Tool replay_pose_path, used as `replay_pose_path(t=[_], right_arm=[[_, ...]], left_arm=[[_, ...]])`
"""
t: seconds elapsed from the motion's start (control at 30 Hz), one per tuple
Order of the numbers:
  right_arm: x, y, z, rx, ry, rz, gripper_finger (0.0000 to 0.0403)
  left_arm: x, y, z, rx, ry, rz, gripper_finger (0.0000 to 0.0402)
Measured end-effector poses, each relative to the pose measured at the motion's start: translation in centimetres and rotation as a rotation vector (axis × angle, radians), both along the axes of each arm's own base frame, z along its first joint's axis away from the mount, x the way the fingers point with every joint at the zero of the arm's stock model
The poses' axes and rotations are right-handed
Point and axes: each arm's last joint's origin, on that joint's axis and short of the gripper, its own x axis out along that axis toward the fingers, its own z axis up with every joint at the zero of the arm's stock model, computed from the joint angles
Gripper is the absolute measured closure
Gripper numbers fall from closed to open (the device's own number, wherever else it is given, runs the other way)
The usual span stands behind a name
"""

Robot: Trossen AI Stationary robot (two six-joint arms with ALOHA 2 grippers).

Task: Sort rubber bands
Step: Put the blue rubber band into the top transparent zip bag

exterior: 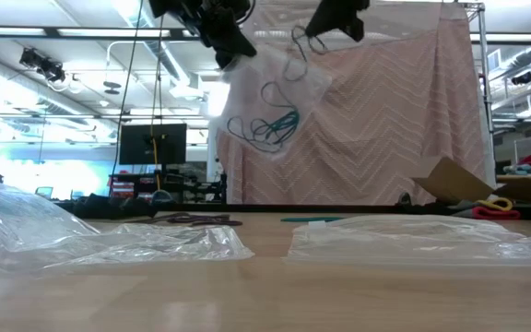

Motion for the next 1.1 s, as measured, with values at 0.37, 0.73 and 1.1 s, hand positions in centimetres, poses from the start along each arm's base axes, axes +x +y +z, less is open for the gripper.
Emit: replay_pose_path(t=[0.37, 0.73, 1.1], right_arm=[[2.7, 0.2, -2.5, 0.060, 0.055, 0.085, 0.0403], [4.3, 0.0, -4.1, 0.082, 0.081, 0.113, 0.0403], [2.1, 0.0, -0.4, 0.063, -0.105, 0.232, 0.0302]], left_arm=[[0.2, -0.2, 0.1, -0.010, -0.011, 0.000, 0.0402], [0.7, -0.3, 0.6, -0.018, -0.081, -0.022, 0.0402], [0.1, -0.4, -0.1, -0.005, 0.015, 0.002, 0.0402]])
